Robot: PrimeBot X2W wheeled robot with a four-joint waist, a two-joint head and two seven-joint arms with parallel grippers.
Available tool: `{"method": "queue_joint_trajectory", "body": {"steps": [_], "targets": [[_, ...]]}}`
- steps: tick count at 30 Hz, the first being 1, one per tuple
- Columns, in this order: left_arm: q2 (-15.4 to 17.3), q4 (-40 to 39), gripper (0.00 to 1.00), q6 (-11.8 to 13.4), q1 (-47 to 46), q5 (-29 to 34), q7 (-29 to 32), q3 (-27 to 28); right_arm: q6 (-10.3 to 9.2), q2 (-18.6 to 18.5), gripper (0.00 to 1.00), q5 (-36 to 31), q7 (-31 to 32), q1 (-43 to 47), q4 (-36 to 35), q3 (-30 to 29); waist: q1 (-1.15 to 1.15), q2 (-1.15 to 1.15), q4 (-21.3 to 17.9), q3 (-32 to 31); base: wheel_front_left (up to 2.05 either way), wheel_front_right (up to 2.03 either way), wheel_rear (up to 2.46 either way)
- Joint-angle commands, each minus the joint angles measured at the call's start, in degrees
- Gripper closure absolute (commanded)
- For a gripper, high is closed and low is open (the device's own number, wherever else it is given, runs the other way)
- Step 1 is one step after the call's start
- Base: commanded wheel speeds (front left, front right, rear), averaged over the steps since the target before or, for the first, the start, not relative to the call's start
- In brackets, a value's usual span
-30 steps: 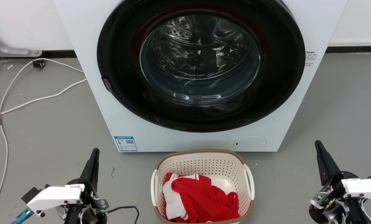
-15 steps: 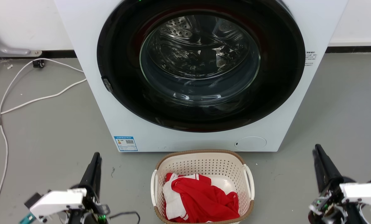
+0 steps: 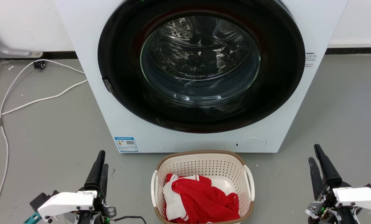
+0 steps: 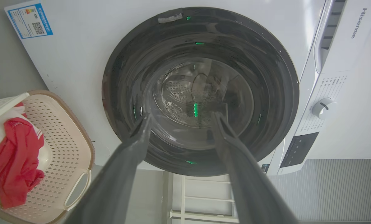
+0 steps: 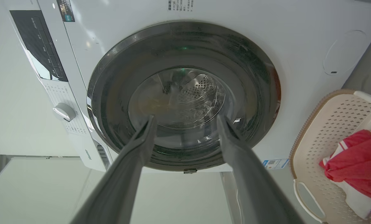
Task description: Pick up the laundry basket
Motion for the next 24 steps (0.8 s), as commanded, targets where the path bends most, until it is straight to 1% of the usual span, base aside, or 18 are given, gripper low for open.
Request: {"method": "queue_joint_trajectory", "body": {"steps": [1, 7, 8, 10, 18, 24], "targets": [[0.2, -1.4, 0.00, -0.1, -1.2, 1.7, -0.8, -0.1, 0.01, -0.7, 0.00, -1.8, -0.8, -0.6, -1.3, 0.5, 0.00, 0.00, 0.0, 0.0, 0.00, 0.00, 0.00], [0.2, -3.2, 0.00, -0.1, -1.1, 8.9, -2.3, -0.6, 0.02, -0.6, 0.00, -9.2, -2.3, -0.3, -1.9, 0.3, 0.00, 0.00, 0.2, -0.2, 0.00, 0.00, 0.00], [0.2, -4.0, 0.00, 0.0, -1.0, 12.3, -3.0, -0.8, 0.02, -0.3, 0.00, -13.1, -3.0, 0.0, -2.6, 0.1, 0.00, 0.00, 0.2, -0.3, 0.00, 0.00, 0.00], [0.2, -4.5, 0.00, 0.1, -0.9, 14.6, -3.4, -1.2, 0.02, -0.2, 0.00, -15.9, -3.5, 0.2, -3.2, 0.0, 0.00, 0.00, 0.3, -0.3, 0.00, 0.00, 0.00], [0.2, -5.5, 0.00, 1.8, -1.1, 24.1, -5.2, -3.5, 0.02, 0.0, 0.00, -27.0, -5.2, 1.0, -4.6, 0.0, 0.00, 0.00, 0.4, -0.4, 0.00, 0.00, 0.00], [0.2, -5.3, 0.00, 2.6, -1.6, 30.8, -6.4, -5.0, 0.02, 0.0, 0.00, -33.6, -6.4, 1.4, -5.0, 0.0, 0.00, 0.00, 0.4, -0.5, 0.00, 0.00, 0.00]]}}
